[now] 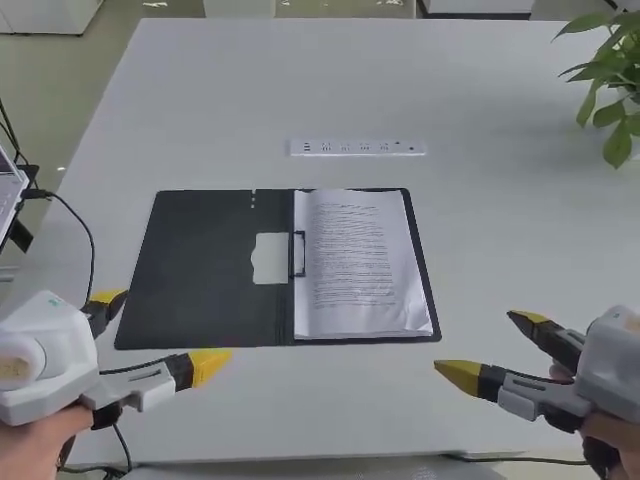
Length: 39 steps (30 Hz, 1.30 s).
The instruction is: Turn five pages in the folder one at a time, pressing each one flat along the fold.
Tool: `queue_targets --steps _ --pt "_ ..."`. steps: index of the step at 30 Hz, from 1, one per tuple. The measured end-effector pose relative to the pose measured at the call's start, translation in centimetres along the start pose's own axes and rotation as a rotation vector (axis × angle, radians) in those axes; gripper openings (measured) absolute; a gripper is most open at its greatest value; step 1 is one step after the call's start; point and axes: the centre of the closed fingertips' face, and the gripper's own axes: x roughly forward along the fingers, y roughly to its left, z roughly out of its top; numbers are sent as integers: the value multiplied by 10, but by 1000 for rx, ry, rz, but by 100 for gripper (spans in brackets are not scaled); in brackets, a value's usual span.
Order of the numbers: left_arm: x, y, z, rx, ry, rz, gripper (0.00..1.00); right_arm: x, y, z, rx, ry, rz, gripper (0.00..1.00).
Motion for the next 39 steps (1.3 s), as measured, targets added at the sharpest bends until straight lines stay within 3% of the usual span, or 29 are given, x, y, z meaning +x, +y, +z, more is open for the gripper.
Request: queue_targets --steps 21,29,39 --pt "29 -6 18 28 -7 -52 97 0 -7 -1 16 7 -14 87" --pt "45 -12 26 42 -7 -84 97 1 -9 2 21 0 -17 86" --pt "76 -24 45 72 -17 -134 97 2 -12 2 26 1 -20 86"
